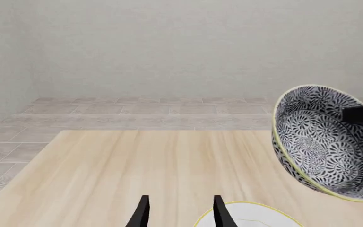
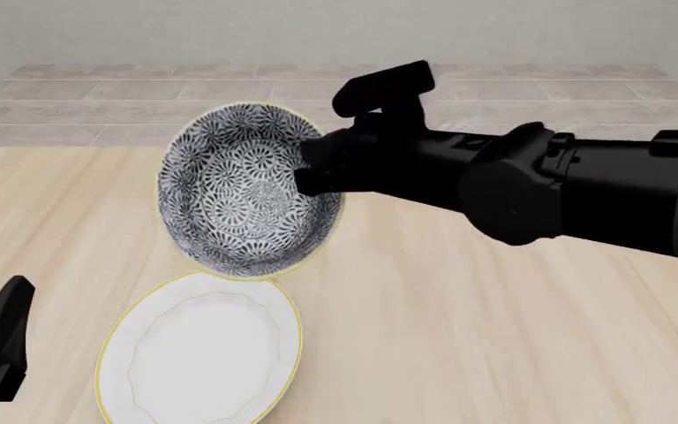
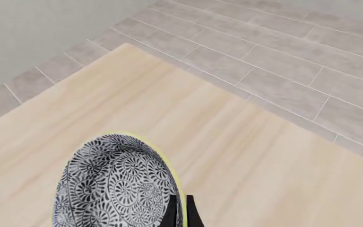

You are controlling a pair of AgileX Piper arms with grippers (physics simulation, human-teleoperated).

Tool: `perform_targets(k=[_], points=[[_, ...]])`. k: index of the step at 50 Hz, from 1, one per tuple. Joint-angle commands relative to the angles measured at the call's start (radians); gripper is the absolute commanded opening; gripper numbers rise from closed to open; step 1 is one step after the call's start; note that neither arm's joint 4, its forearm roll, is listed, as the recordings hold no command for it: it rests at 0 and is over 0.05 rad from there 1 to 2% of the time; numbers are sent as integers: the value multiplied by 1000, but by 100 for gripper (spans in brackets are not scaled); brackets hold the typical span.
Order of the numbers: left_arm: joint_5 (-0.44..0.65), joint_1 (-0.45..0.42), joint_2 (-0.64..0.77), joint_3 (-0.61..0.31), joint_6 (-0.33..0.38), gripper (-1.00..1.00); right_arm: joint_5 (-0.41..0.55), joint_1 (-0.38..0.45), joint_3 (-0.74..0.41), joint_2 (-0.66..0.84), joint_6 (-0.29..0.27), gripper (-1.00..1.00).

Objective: Put the bowl on the plate.

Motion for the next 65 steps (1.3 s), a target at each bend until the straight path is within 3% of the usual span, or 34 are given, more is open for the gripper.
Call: perform_targets(k=[1,10,15,22,34,65], points=[[0,0,0,0,0,100,-10,18,-8,16,15,-100],[0,0,0,0,0,100,-13,32,-9,30,24,-100],[0,0,0,0,0,100,-4,42,-15,50,75,-100],[0,0,0,0,0,100,-7,49,-12,54,87,-100],[0,0,0,0,0,100,-13,65,1,73,157,-100],[0,0,0,0,0,100,-23,85,17,128,130,-100]])
